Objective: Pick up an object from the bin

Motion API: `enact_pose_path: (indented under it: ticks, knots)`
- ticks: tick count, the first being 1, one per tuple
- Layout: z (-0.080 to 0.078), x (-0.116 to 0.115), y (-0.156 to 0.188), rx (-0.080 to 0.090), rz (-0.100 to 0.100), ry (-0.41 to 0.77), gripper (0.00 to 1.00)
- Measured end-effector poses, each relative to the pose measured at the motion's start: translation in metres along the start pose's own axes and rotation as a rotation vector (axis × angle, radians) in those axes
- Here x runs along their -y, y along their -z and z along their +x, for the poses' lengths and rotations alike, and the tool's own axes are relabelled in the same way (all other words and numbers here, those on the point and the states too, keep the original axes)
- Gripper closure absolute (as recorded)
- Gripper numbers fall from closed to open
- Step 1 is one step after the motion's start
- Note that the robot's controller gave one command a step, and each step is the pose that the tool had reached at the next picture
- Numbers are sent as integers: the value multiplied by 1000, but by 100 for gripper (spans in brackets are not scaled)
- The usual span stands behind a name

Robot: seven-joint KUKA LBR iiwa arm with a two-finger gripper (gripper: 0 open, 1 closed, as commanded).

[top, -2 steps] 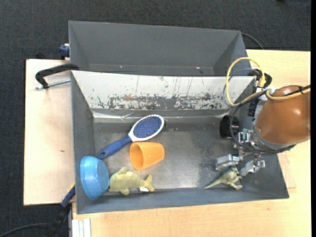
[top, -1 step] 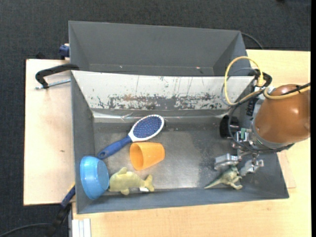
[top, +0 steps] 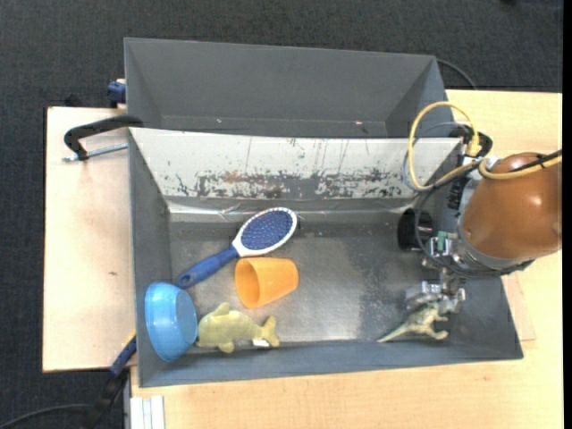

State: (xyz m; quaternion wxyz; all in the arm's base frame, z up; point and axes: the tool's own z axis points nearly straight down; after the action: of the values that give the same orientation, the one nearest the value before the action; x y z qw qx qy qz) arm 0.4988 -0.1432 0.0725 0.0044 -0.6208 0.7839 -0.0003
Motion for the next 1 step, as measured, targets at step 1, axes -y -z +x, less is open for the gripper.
enact_pose_path:
  ticks: [1]
  knots:
    - [-2,2,21,-3,0,-3,100]
